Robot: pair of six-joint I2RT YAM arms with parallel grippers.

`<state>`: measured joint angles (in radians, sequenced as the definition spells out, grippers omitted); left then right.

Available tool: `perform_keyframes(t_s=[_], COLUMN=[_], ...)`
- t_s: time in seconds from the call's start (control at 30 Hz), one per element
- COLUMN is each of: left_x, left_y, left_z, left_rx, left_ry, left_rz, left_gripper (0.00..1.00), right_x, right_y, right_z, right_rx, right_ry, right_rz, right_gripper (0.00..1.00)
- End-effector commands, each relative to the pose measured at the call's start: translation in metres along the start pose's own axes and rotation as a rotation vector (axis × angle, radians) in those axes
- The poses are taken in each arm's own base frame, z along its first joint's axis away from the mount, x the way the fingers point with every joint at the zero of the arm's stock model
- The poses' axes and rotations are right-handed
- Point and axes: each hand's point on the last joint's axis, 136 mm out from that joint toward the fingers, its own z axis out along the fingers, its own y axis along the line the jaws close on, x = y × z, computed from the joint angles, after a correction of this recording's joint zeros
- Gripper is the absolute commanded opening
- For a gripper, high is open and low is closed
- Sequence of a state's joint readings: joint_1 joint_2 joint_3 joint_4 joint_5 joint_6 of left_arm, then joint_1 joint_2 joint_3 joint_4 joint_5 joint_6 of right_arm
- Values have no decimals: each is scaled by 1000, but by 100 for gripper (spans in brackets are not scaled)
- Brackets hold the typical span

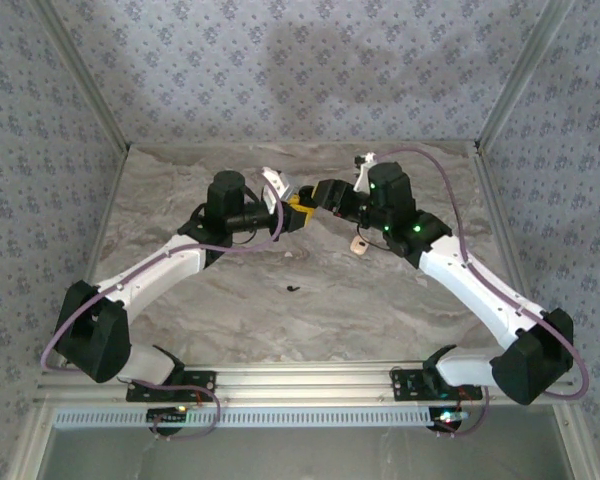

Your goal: Insert the wireless bluetooth earbuds into the charging case

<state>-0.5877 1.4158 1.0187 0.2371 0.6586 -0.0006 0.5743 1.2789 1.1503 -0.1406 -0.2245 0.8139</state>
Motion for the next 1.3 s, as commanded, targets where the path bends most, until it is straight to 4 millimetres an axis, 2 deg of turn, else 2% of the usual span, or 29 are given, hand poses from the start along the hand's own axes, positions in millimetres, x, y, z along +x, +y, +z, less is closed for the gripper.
perform_keyframes(t_s=[0.0, 0.2, 0.33, 0.47, 0.7, 0.87, 0.93, 1.03, 1.17, 1.27], left_x=[-19, -19, -19, -16, -3, 15, 23, 34, 45, 49], left_y=[-3, -2, -1, 6, 32, 38, 40, 41, 44, 46], left_z=[-6, -8, -10, -13, -40, -61, -67, -74, -79, -83], left_rx=[15, 10, 7, -18, -111, -163, -182, -198, -222, -240], left_ry=[-41, -40, -40, -31, -14, 16, 26, 37, 48, 46], left_rz=[51, 55, 58, 40, -44, -71, -88, -108, -135, -142], left_gripper=[14, 14, 14, 14, 14, 14, 14, 14, 14, 14], right_x=[-29, -30, -29, -24, 14, 65, 80, 94, 99, 102], right_y=[40, 29, 28, 11, -34, -79, -93, -116, -143, -166], right_z=[-21, -24, -23, -24, -24, -31, -29, -24, -8, 5], right_rx=[-115, -80, -91, -32, 167, 392, 450, 552, 654, 744], right_ry=[-70, -64, -57, -30, 127, 356, 427, 552, 700, 764], right_rz=[-49, -22, -7, 38, 113, 187, 209, 137, 9, 14], right_gripper=[49, 49, 48, 47, 46, 44, 44, 43, 43, 43])
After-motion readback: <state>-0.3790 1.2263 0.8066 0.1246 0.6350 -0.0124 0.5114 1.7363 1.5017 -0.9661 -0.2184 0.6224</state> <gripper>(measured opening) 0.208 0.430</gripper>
